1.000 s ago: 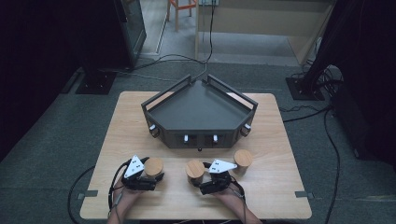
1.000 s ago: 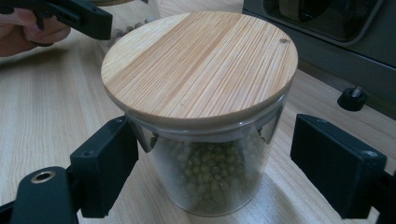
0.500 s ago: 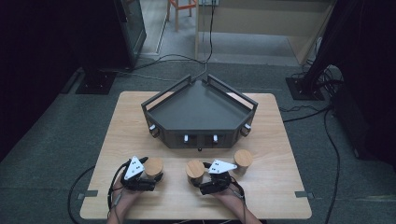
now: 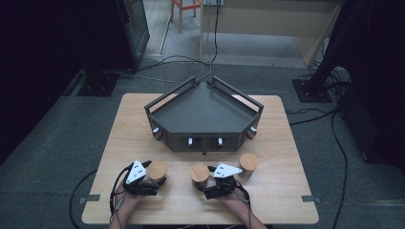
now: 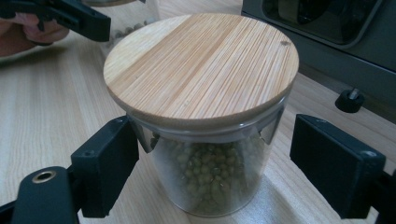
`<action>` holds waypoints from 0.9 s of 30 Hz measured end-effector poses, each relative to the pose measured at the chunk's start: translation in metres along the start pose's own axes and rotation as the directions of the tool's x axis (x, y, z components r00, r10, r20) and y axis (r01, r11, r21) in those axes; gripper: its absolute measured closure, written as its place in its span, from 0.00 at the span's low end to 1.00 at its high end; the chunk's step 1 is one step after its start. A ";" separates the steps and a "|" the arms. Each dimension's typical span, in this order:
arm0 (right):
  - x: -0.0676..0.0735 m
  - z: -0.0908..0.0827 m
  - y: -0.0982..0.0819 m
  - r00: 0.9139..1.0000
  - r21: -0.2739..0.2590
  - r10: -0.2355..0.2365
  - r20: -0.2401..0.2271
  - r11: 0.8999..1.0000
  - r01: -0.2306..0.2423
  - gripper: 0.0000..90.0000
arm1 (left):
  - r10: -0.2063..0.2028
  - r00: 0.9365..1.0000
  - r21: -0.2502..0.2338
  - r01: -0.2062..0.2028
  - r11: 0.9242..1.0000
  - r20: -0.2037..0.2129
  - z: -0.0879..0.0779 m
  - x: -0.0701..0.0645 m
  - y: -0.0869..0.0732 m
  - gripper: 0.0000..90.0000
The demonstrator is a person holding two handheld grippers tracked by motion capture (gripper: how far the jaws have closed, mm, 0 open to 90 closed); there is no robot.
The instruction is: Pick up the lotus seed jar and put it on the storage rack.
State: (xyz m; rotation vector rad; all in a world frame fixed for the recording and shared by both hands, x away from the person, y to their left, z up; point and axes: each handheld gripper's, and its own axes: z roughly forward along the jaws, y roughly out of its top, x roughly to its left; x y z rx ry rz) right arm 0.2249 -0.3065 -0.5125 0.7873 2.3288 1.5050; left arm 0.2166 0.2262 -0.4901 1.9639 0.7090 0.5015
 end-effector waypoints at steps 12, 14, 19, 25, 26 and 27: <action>0.000 0.000 0.000 1.000 0.002 0.003 0.000 1.000 -0.003 0.17 | 0.007 1.000 0.009 -0.007 1.000 -0.002 0.001 -0.002 0.002 0.10; 0.000 0.000 0.000 1.000 0.003 0.003 0.000 1.000 -0.003 0.17 | 0.009 1.000 0.008 -0.009 1.000 -0.001 0.002 -0.002 0.002 0.10; 0.001 0.000 0.001 1.000 0.005 0.002 0.003 1.000 -0.002 0.17 | 0.021 1.000 0.020 -0.021 1.000 -0.001 0.004 -0.004 0.005 0.11; 0.001 0.001 0.001 1.000 0.008 0.002 0.006 1.000 -0.002 0.17 | 0.031 0.999 0.017 -0.031 0.999 -0.005 0.006 -0.005 0.005 0.13; 0.002 0.001 0.002 1.000 0.010 0.003 0.007 1.000 -0.003 0.17 | 0.041 0.999 0.016 -0.041 0.999 -0.009 0.006 -0.006 0.005 0.20; 0.002 0.001 0.002 1.000 0.010 0.002 0.007 1.000 -0.002 0.17 | 0.050 0.999 0.015 -0.050 0.999 -0.006 0.006 -0.006 0.005 0.24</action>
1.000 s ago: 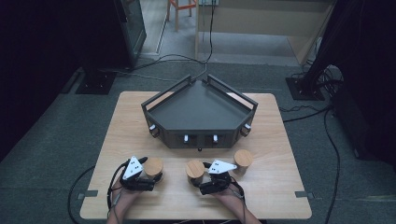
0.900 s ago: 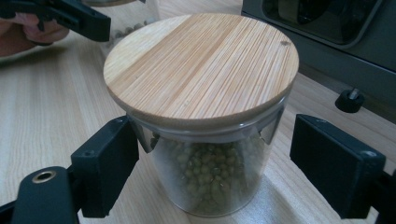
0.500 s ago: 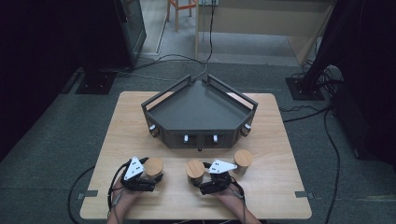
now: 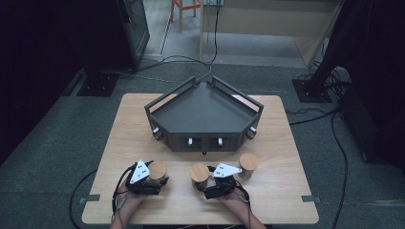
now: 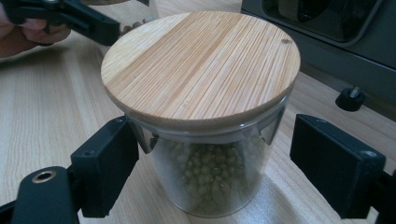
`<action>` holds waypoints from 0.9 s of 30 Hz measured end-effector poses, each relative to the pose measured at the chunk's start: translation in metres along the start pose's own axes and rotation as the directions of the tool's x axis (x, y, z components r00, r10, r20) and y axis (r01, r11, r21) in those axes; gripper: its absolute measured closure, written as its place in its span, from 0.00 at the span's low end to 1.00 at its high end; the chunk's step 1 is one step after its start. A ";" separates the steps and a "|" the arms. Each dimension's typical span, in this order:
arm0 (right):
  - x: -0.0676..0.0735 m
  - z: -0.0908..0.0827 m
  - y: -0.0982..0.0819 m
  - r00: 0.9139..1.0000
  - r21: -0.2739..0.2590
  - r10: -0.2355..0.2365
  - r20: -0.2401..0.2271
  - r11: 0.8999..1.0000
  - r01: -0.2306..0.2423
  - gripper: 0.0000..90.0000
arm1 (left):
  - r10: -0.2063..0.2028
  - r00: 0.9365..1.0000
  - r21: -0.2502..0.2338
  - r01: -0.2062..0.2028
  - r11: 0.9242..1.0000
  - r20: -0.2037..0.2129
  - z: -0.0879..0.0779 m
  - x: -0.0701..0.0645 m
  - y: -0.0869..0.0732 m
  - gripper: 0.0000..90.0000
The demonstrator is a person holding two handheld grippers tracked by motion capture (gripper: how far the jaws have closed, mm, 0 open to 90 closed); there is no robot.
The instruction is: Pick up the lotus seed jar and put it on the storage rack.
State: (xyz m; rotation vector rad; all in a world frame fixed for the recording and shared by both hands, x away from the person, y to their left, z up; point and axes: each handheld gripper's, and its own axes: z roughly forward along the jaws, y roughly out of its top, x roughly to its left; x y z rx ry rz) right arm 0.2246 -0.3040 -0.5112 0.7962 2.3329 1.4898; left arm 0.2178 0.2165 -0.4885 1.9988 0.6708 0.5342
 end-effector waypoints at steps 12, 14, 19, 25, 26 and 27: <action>0.001 0.000 0.000 1.000 0.001 -0.002 0.003 1.000 0.002 0.17 | -0.035 0.999 -0.011 0.035 0.999 0.017 0.000 0.003 0.000 0.28; 0.001 0.000 0.000 1.000 0.000 -0.003 0.003 1.000 0.003 0.17 | -0.035 0.999 -0.011 0.035 0.999 0.017 0.000 0.003 0.001 0.28; 0.001 0.000 0.000 1.000 0.000 -0.005 0.004 1.000 0.005 0.17 | -0.037 0.999 -0.009 0.037 0.999 0.019 0.000 0.001 0.002 0.28; 0.001 0.000 0.000 1.000 0.000 -0.007 0.005 1.000 0.007 0.17 | -0.040 0.999 -0.014 0.041 0.999 0.033 0.000 0.001 0.003 0.28; 0.001 0.000 0.000 1.000 0.000 -0.007 0.005 1.000 0.007 0.17 | -0.043 0.998 -0.017 0.044 0.999 0.034 0.000 0.000 0.003 0.28; 0.001 0.000 0.000 1.000 0.000 -0.007 0.005 1.000 0.007 0.17 | -0.043 0.998 -0.017 0.044 0.999 0.034 0.000 0.000 0.003 0.28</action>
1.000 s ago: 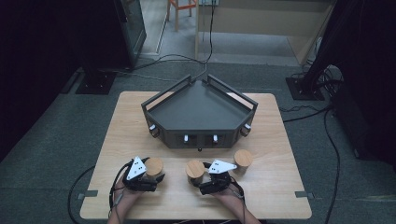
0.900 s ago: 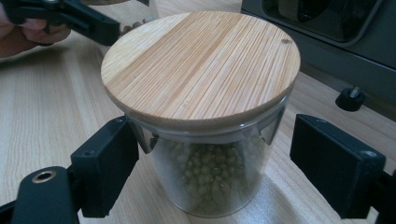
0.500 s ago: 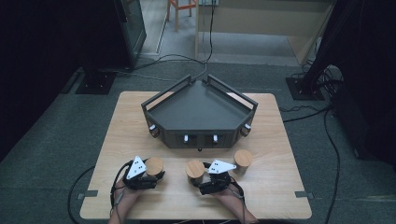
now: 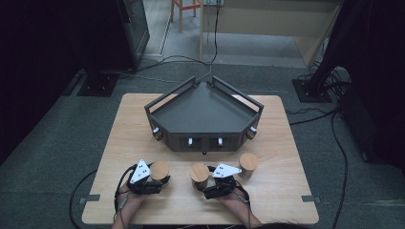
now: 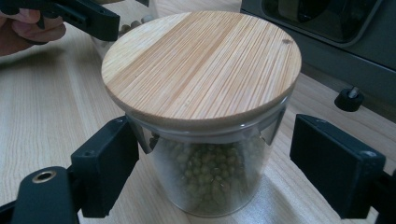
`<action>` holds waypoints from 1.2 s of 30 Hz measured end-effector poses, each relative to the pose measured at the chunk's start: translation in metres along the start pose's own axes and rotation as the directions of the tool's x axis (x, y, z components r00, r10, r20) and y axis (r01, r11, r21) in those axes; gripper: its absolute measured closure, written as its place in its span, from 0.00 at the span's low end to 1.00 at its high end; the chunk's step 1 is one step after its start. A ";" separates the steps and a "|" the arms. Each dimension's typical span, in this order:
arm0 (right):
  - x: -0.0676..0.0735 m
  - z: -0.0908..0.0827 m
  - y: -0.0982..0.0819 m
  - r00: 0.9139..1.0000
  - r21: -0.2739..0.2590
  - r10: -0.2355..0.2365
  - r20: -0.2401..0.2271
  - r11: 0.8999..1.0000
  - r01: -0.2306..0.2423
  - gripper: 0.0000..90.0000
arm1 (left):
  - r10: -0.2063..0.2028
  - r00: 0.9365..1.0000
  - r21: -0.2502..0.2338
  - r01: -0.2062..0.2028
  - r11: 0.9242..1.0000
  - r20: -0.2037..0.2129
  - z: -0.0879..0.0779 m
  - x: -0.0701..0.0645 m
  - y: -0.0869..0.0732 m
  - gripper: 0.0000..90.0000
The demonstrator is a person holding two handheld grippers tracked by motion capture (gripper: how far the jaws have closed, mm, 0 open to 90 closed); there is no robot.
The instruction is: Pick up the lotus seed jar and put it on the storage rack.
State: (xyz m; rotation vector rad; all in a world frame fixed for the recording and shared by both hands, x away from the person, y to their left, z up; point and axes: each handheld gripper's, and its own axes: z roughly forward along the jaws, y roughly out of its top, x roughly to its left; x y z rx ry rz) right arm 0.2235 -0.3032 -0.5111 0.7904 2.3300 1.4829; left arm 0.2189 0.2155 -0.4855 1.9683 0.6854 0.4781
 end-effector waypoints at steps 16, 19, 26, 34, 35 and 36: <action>0.000 0.000 0.000 1.000 -0.001 0.002 0.000 1.000 -0.002 0.17 | -0.024 1.000 -0.018 0.024 1.000 0.005 -0.005 0.000 0.006 0.28; 0.000 0.000 0.000 1.000 -0.001 0.003 -0.001 1.000 -0.003 0.17 | -0.022 1.000 -0.016 0.022 1.000 -0.001 -0.005 0.000 0.008 0.28; 0.000 0.000 0.000 1.000 -0.001 0.002 0.000 1.000 -0.002 0.17 | -0.019 1.000 -0.018 0.019 1.000 -0.006 -0.006 -0.001 0.010 0.28; 0.000 0.000 0.000 1.000 -0.002 0.003 -0.001 1.000 -0.003 0.17 | -0.024 1.000 -0.026 0.024 0.999 -0.015 -0.008 0.000 0.013 0.28; 0.000 0.000 0.000 1.000 -0.002 0.004 -0.001 1.000 -0.004 0.17 | -0.024 1.000 -0.027 0.024 0.999 -0.018 -0.009 0.000 0.013 0.28; 0.000 0.000 0.000 1.000 -0.002 0.004 -0.002 1.000 -0.004 0.17 | -0.027 0.999 -0.028 0.026 0.999 -0.021 -0.009 0.000 0.014 0.28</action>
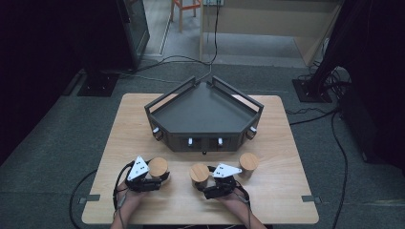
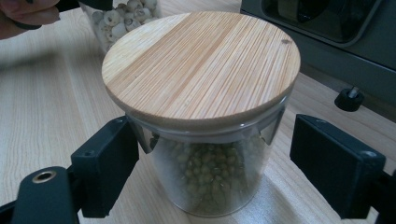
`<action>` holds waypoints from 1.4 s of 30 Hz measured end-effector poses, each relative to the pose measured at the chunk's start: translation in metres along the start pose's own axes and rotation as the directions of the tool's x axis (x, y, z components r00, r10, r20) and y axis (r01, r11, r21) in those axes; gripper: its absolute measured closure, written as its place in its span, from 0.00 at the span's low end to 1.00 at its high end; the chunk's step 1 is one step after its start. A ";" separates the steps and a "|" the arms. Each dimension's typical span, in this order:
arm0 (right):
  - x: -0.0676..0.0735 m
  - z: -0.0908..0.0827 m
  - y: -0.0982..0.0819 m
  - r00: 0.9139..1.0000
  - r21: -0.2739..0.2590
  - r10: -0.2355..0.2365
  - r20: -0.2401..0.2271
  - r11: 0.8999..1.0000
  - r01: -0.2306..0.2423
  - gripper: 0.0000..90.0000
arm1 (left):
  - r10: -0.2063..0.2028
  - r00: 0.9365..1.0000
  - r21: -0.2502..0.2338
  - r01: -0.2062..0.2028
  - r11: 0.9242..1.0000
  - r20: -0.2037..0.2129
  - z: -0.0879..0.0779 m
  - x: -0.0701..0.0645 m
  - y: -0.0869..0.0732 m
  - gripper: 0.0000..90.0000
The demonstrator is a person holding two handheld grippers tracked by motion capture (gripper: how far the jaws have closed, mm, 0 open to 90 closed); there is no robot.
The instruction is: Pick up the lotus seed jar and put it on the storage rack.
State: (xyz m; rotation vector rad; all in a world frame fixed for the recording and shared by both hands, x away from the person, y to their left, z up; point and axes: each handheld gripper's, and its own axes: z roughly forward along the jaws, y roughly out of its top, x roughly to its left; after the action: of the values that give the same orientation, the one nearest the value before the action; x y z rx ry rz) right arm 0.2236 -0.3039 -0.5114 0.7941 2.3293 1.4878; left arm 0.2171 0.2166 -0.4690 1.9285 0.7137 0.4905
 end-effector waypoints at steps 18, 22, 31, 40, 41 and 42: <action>0.000 0.000 0.001 1.000 0.003 -0.010 -0.006 1.000 0.010 0.17 | 0.001 1.000 -0.001 -0.001 1.000 0.001 -0.001 0.001 0.012 0.28; 0.000 0.001 0.001 1.000 0.004 -0.010 -0.007 1.000 0.010 0.17 | -0.002 1.000 -0.003 0.002 1.000 0.005 -0.001 0.002 0.016 0.28; 0.000 0.001 0.001 1.000 0.007 -0.010 -0.007 1.000 0.010 0.17 | -0.005 1.000 -0.001 0.005 1.000 0.004 0.000 0.002 0.024 0.28; 0.000 0.001 0.001 1.000 0.008 -0.011 -0.009 1.000 0.011 0.17 | -0.003 1.000 -0.010 0.003 1.000 0.012 0.002 0.006 0.036 0.28; 0.000 0.001 0.001 1.000 0.008 -0.010 -0.009 1.000 0.011 0.17 | -0.003 1.000 -0.010 0.003 1.000 0.012 0.002 0.006 0.036 0.28; 0.000 0.001 0.001 1.000 0.008 -0.010 -0.009 1.000 0.011 0.17 | -0.002 1.000 -0.011 0.002 1.000 0.011 0.002 0.007 0.038 0.28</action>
State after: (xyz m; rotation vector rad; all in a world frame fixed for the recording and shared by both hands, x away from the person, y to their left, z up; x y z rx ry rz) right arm 0.2245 -0.3030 -0.5105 0.7777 2.3432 1.4819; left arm 0.2336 0.2063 -0.4357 1.9190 0.7045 0.4808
